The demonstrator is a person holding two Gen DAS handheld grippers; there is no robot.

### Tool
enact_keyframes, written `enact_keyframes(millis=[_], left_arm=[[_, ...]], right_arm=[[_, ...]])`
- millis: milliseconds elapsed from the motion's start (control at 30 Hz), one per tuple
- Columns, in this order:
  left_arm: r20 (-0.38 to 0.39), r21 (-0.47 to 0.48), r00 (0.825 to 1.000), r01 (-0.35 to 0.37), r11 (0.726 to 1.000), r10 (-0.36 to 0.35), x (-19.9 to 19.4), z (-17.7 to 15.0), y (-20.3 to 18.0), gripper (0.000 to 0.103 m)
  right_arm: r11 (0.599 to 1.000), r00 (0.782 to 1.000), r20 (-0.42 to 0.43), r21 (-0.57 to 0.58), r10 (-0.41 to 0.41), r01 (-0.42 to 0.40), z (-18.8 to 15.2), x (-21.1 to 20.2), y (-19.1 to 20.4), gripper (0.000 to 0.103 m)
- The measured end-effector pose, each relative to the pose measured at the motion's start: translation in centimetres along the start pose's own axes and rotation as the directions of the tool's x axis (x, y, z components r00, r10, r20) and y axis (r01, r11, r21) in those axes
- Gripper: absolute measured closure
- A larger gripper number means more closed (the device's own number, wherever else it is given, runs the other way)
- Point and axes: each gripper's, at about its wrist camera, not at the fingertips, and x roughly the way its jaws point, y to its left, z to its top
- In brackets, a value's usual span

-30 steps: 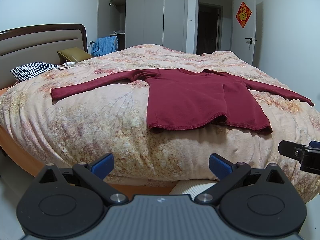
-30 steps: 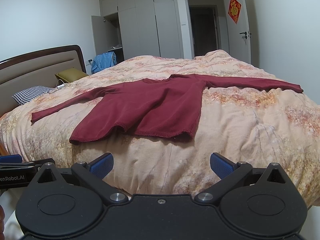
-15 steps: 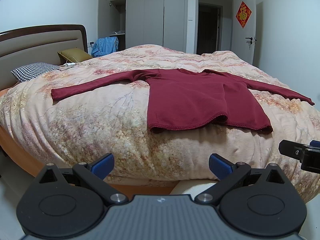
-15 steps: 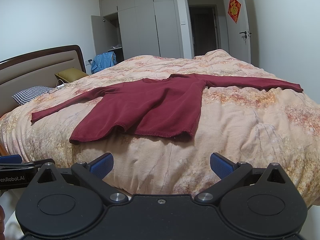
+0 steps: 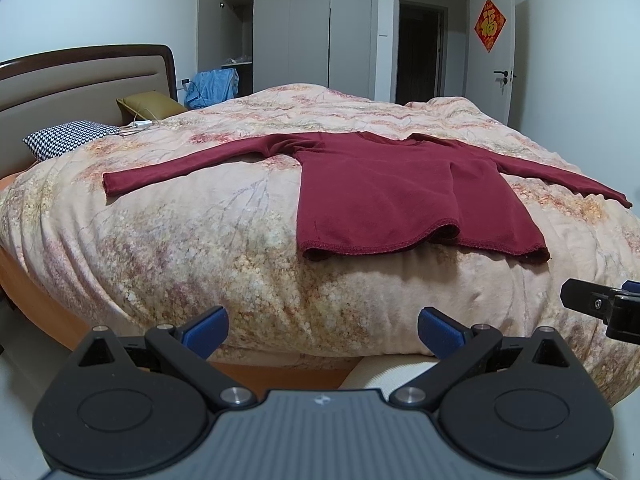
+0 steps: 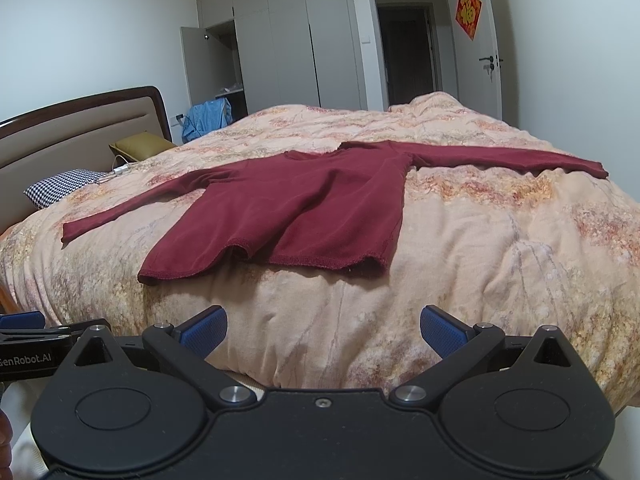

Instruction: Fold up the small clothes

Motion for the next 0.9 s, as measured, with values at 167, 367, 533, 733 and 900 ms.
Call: enact_keyframes(millis=[167, 367, 533, 733, 900], left_arm=[[-0.044, 0.0, 0.999, 0.003, 1.0, -0.003, 1.0, 0.5, 0.0, 0.0], [-0.081, 0.012, 0.997, 0.001, 1.0, 0.0, 2.9, 2.0, -0.3, 0.0], [-0.095, 0.051, 0.995, -0.009, 0.999, 0.013, 4.7, 3.9, -1.1, 0.0], [-0.076, 0.088, 0.997, -0.01, 0.996, 0.016, 6.5, 7.5, -2.2, 0.0], [-0.048, 0.127, 0.999, 0.003, 0.992, 0.003, 9.0, 11.6, -3.7, 0.0]], right_arm=[[0.999, 0.998, -0.05, 0.031, 0.026, -0.025, 0.4, 0.9, -0.7, 0.0], [0.997, 0.994, -0.099, 0.057, 0.048, -0.042, 1.3, 2.9, -1.9, 0.0], [0.996, 0.994, -0.095, 0.072, 0.051, -0.044, 3.0, 4.7, -2.9, 0.0], [0.995, 0.998, -0.046, 0.086, 0.046, -0.042, 5.6, 6.8, -5.3, 0.0], [0.997, 0.999, 0.052, 0.073, 0.006, -0.01, 8.1, 9.1, -9.1, 0.0]])
